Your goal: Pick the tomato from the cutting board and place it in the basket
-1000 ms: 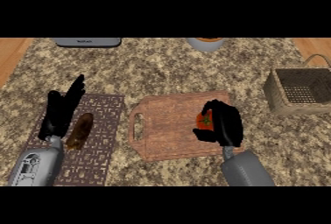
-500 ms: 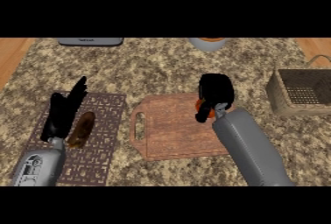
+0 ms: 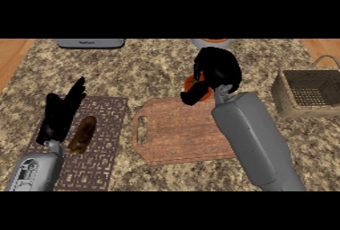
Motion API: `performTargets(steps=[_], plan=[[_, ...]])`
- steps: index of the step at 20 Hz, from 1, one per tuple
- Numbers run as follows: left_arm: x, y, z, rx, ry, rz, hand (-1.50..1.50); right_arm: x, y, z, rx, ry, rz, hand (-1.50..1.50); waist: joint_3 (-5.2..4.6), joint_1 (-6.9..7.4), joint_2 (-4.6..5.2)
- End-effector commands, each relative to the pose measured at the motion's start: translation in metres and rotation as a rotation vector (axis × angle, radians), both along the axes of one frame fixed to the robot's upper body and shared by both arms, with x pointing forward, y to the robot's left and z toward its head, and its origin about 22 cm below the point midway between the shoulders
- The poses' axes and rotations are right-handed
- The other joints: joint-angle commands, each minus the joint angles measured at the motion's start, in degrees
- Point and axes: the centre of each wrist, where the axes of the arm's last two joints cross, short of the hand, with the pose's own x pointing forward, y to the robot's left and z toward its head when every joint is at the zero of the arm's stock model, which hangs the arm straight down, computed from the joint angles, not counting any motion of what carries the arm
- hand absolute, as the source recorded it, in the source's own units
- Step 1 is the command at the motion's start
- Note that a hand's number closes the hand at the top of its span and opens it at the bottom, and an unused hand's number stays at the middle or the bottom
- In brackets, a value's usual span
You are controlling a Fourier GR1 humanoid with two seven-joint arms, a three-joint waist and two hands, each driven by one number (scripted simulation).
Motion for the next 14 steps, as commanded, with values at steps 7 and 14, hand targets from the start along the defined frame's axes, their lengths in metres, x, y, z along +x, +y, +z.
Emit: performTargets(steps=[7,14], plan=[[-0.008,-0.005,-0.012,-0.005,-0.002,-0.002,0.0,-0.043,0.006,0.137,0.433,-0.326,-0.088,1.5,-0.03,-0.32,-0.33],[0.002,0.001,-0.002,-0.001,0.003,0.002,0.0,-0.047,-0.02,0.233,0.438,-0.389,-0.173,1.5,-0.04,-0.02,0.07]])
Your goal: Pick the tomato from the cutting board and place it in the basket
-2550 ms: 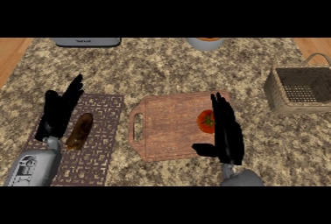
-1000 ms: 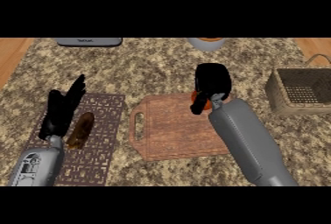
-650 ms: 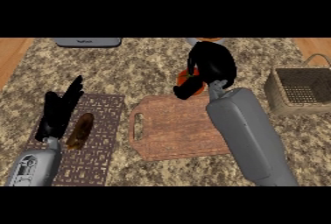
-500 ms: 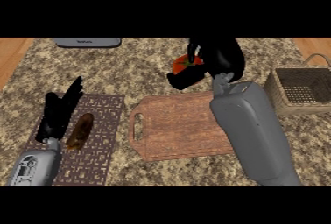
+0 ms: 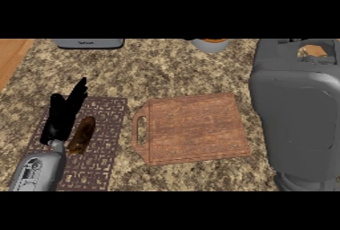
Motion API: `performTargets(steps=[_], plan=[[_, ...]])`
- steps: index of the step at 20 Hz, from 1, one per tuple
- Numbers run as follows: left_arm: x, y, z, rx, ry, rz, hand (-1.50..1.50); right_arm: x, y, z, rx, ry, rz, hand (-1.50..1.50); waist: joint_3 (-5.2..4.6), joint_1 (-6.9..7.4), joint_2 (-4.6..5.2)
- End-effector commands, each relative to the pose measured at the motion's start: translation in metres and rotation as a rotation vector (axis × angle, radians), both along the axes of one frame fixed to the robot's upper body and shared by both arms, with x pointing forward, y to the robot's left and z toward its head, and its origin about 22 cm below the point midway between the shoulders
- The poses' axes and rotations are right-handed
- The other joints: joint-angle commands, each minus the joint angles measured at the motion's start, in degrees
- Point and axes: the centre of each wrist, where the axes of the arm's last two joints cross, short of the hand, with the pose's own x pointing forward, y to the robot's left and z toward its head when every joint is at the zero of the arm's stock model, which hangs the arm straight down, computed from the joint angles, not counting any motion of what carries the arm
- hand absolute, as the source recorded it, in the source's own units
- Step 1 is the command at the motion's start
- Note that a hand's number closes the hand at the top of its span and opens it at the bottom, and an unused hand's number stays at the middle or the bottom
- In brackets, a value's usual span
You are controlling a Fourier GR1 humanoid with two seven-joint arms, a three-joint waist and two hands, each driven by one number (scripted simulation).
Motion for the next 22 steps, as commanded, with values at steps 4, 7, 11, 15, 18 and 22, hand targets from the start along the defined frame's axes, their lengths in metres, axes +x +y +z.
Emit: performTargets(steps=[4,7,11,15,18,22], plan=[[-0.011,-0.013,-0.012,0.003,-0.005,-0.015,0.0,0.008,-0.043,0.083,0.06,-0.022,-0.09,1.5,-0.01,0.63,0.28],[0.009,-0.007,0.004,-0.007,-0.002,-0.014,0.0,0.002,-0.037,0.098,0.041,-0.062,-0.139,1.5,-0.03,0.16,0.31],[-0.005,-0.004,-0.005,-0.006,-0.009,0.0,0.0,0.018,-0.077,0.111,-0.074,-0.016,-0.231,1.5,-0.02,0.27,0.28],[-0.006,-0.003,-0.004,-0.006,-0.012,-0.001,0.0,0.043,-0.089,0.092,-0.326,0.082,-0.396,1.5,-0.07,0.46,0.51],[0.004,0.001,0.0,0.012,-0.013,0.011,0.0,0.044,-0.131,0.103,-0.399,0.152,-0.429,1.5,-0.03,-0.52,0.53],[0.001,0.009,0.015,-0.001,0.0,-0.029,0.0,0.058,-0.17,0.088,-0.409,0.205,-0.466,1.5,0.03,0.63,0.43]])
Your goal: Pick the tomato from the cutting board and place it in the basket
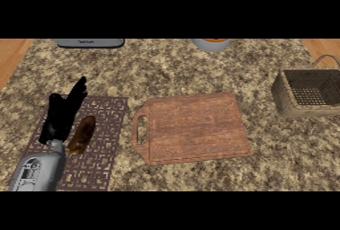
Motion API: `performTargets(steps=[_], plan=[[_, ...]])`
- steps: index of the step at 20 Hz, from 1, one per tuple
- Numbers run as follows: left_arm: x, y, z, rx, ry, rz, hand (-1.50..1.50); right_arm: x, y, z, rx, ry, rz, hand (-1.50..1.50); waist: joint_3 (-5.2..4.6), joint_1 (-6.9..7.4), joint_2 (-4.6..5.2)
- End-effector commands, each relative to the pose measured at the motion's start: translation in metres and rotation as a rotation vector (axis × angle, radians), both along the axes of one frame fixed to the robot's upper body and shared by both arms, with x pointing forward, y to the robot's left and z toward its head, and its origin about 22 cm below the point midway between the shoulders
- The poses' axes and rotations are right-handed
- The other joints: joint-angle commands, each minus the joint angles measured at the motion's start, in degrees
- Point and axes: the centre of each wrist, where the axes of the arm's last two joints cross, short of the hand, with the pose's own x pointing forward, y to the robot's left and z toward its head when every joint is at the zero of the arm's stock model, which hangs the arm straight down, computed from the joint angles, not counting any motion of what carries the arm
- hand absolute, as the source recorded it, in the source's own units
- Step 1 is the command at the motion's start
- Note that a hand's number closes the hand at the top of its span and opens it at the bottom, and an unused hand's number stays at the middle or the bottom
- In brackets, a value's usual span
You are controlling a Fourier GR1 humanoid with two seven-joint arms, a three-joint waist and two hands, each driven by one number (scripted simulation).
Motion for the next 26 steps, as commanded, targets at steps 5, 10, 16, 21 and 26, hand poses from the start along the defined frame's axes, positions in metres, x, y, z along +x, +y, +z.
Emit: performTargets(steps=[5,10,16,21,26], plan=[[-0.005,0.0,-0.005,0.011,0.024,0.009,0.0,-0.001,-0.092,-0.031,-0.06,0.057,-0.086,1.5,0.08,-0.5,-0.14],[0.006,0.0,0.006,-0.001,-0.01,0.017,0.0,-0.002,-0.13,-0.04,-0.05,0.08,-0.003,1.5,0.06,-0.3,-0.04],[-0.004,0.015,0.013,-0.007,0.003,-0.022,0.0,0.011,-0.138,-0.066,-0.002,0.104,0.01,1.5,0.04,0.42,-0.07],[-0.005,0.004,-0.008,0.008,0.001,0.0,0.0,0.018,-0.152,-0.105,-0.02,0.153,0.02,1.5,0.03,0.13,-0.06],[-0.002,0.004,-0.009,-0.009,-0.002,-0.012,0.0,0.031,-0.169,-0.152,0.22,0.16,-0.039,1.5,0.07,0.47,0.24]])
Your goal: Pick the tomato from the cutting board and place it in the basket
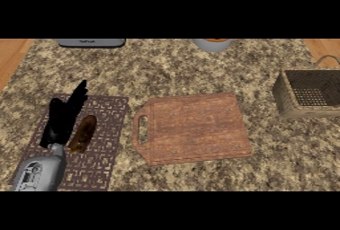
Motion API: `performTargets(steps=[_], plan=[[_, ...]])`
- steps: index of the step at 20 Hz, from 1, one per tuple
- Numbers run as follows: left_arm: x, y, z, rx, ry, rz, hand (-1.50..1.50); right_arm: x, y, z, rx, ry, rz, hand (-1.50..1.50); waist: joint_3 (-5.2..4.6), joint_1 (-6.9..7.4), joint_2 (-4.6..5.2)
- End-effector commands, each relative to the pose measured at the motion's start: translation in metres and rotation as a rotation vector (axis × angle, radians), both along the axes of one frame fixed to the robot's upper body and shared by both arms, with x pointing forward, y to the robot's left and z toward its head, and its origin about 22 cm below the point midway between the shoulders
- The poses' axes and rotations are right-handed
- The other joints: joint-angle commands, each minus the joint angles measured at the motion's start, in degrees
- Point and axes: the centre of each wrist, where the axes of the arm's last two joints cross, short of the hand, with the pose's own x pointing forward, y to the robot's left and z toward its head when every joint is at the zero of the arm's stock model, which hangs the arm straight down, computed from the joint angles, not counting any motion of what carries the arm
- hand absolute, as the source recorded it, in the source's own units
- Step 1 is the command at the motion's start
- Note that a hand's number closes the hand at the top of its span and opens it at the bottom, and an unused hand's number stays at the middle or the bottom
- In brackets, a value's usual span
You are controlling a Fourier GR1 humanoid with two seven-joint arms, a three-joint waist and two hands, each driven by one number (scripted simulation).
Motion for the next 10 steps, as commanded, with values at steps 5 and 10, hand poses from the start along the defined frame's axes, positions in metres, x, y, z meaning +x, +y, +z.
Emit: performTargets(steps=[5,10], plan=[[-0.009,0.001,-0.005,-0.009,0.001,-0.01,0.0,0.0,-0.029,-0.044,0.201,-0.063,-0.013,-1.5,0.03,0.22,-0.02],[0.009,0.011,0.023,-0.007,-0.01,-0.001,0.0,0.001,-0.022,-0.036,0.244,-0.237,-0.032,-1.5,0.03,0.12,-0.07]])
